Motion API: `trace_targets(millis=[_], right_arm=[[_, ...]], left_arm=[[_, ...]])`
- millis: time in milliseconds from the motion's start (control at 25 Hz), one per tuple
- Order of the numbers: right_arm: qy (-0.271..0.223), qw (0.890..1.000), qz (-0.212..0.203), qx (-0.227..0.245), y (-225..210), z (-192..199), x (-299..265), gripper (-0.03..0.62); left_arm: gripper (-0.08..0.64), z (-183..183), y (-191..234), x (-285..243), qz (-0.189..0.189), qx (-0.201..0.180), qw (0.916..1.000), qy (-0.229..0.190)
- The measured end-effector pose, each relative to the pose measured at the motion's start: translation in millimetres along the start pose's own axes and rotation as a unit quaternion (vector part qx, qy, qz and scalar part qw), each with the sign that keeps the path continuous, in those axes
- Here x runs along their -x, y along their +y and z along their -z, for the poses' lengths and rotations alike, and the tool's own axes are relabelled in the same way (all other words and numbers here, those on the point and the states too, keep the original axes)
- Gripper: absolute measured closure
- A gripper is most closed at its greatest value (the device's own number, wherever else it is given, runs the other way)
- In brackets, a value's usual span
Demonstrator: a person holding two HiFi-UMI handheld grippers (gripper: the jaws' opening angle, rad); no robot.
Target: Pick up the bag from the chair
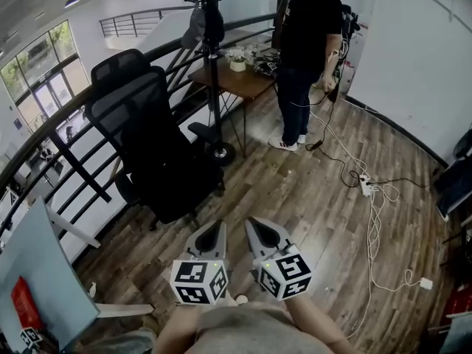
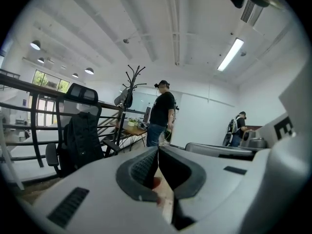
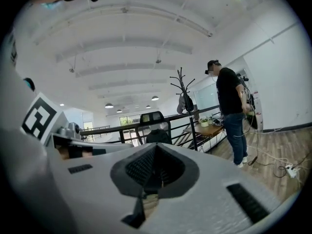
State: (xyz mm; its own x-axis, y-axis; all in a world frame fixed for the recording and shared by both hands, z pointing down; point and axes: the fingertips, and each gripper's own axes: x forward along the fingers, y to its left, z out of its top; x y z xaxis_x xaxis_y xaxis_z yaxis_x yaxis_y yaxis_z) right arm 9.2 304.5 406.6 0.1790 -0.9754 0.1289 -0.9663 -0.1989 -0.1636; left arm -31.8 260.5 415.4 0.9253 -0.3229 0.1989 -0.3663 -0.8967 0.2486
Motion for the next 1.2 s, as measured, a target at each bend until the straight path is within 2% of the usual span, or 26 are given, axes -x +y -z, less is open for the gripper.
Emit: trace_targets(millis=[200, 560, 800, 1200], right_arm=[[0.018, 0.999, -0.036, -0.018, 19, 11, -11, 0.592], [0.046, 0.996, -0.063, -0.031, 25, 24, -43, 0.592], [0.044, 0.996, -0.069, -0.028, 19, 15, -80, 0.591], [0.04, 0.996, -0.076, -0.034, 14, 4, -164, 0.592]], left_arm=[[0.557, 6, 23, 9, -0.026, 0.031, 0.9992, 0.003], [0.557, 4, 55, -2, -0.047, 0.046, 0.9979, 0.003], [0.557, -10, 78, -25, -0.047, 0.046, 0.9978, -0.006], [0.557, -39, 144, -71, -0.05, 0.038, 0.9979, -0.014]])
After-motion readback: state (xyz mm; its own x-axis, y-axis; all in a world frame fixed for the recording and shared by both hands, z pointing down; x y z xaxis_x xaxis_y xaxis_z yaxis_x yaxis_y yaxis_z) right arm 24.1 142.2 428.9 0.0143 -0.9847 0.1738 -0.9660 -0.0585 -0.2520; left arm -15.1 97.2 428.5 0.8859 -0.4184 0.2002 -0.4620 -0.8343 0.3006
